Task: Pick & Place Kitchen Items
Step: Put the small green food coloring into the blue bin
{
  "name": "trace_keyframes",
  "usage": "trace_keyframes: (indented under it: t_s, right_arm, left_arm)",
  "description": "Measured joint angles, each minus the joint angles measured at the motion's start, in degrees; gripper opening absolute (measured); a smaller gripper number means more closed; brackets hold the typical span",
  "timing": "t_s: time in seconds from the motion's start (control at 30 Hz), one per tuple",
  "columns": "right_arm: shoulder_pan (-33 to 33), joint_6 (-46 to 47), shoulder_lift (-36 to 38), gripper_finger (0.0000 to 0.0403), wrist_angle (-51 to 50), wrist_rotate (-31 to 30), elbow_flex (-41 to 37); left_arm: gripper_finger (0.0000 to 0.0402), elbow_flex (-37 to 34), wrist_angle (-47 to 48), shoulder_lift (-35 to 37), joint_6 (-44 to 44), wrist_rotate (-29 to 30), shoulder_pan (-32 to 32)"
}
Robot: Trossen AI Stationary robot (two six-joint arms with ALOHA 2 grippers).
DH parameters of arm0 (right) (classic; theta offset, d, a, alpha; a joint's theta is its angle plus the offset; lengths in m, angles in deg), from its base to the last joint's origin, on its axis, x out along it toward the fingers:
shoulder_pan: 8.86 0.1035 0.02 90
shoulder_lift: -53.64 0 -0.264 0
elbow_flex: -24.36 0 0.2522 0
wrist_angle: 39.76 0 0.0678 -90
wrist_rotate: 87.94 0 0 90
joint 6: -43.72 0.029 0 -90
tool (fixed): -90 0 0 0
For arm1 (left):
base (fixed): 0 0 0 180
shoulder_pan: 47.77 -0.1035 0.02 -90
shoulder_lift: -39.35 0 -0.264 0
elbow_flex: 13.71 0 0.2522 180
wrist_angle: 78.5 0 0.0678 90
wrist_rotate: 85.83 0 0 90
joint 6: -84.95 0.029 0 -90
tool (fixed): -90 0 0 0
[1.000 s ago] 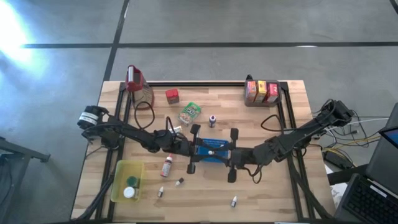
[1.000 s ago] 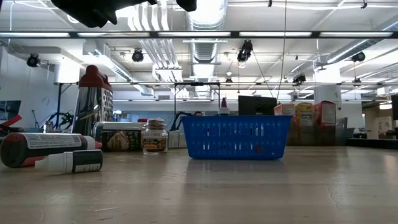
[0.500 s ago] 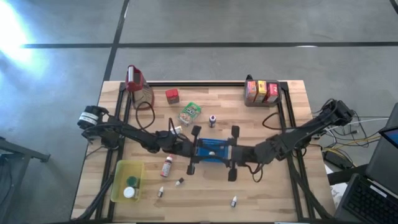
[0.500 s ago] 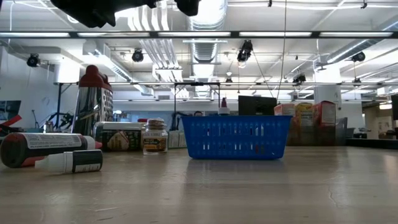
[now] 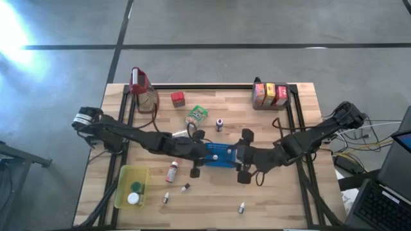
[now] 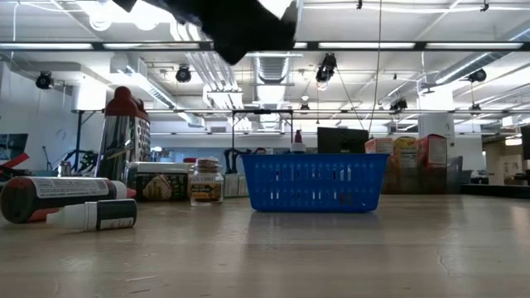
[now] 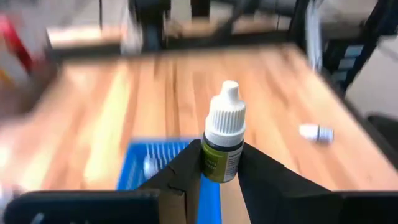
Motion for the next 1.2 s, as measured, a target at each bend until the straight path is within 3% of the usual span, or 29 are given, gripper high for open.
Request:
trace_keyframes:
  t_s: [0.2, 0.47, 0.83, 1.2]
  right_arm:
    - [-2.5, 3.6, -0.5, 0.0207, -0.4, 9.4, -2.3]
    - [-5.4, 2.9, -5.6, 0.0203, 3.3, 15.1, -4.6]
    - [-6.4, -2.4, -13.9, 0.0222, 3.8, 15.3, 0.2]
    - [-8.3, -4.9, -17.5, 0.02, 4.5, 16.2, 4.2]
  left_arm:
    - [0.0099, -0.1, 10.0, -0.2, -3.0, 0.0, 0.0]
    - [0.0099, -0.5, 11.4, -0.3, -2.6, -3.5, 0.0]
    - [0.0099, -0.6, 13.7, -0.4, -5.4, -3.5, 0.0]
    - [0.0099, -1.2, 13.5, -0.4, -5.9, -3.5, 0.0]
